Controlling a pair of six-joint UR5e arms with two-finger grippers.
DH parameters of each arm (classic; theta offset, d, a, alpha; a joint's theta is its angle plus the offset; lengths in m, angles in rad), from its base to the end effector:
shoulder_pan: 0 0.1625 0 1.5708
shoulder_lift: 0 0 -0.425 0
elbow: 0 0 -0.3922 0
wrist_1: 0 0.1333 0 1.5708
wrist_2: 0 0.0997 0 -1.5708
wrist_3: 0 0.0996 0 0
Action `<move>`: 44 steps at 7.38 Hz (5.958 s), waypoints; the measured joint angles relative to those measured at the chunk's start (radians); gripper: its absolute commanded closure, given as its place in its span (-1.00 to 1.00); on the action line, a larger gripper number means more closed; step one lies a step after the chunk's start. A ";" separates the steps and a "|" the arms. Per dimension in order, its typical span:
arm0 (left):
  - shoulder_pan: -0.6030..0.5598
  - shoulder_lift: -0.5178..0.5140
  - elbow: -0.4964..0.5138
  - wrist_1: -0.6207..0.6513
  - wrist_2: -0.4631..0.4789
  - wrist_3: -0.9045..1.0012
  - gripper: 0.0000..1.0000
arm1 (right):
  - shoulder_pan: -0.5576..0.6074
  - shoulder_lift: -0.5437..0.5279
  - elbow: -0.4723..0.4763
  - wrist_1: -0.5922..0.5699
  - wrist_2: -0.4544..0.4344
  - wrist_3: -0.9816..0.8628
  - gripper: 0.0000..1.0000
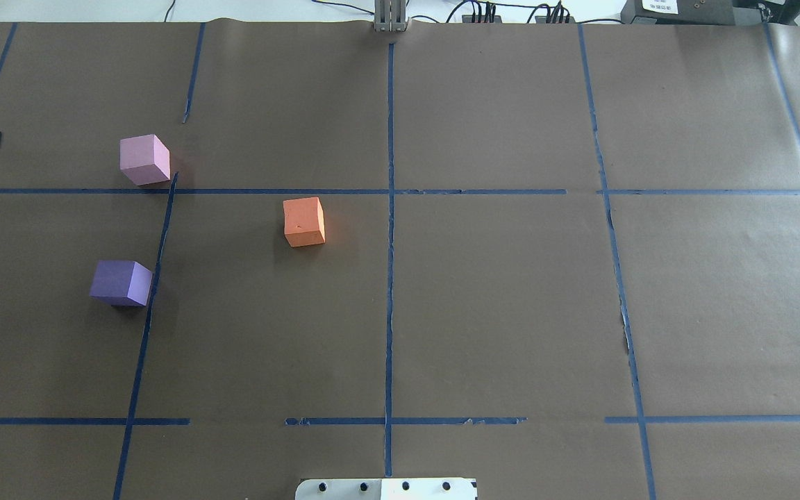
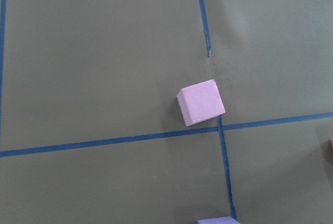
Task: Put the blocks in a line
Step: 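Reach the left gripper down over the orange cube, then close the left gripper on the orange cube and lift it, then carry the orange cube with the left gripper toward the pink cube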
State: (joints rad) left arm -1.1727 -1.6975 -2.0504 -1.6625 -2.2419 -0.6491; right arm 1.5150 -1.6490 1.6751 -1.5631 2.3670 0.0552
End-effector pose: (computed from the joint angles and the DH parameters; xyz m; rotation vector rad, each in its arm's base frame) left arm 0.1290 -0.4909 0.3563 0.2590 0.8904 0.0014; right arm 0.0363 -0.4636 0.6422 -0.0122 -0.7967 -0.0140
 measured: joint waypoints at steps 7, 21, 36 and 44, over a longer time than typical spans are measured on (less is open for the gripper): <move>0.471 -0.565 0.368 0.176 0.238 -0.515 -1.00 | 0.000 0.001 0.000 0.000 0.000 0.000 -1.00; 0.511 -0.594 0.609 -0.070 0.284 -0.529 -1.00 | 0.000 0.000 0.000 0.000 0.000 0.000 -1.00; 0.352 -0.237 0.225 0.041 0.242 -0.305 1.00 | 0.000 0.000 0.000 0.000 0.000 0.000 -1.00; 0.298 -0.174 0.386 -0.082 0.136 -0.241 1.00 | -0.001 0.000 0.000 0.000 0.000 0.000 -1.00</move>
State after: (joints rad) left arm -0.8751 -1.8720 -1.6649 -1.7445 -2.1063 -0.8897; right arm 1.5144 -1.6490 1.6749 -1.5631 2.3669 0.0552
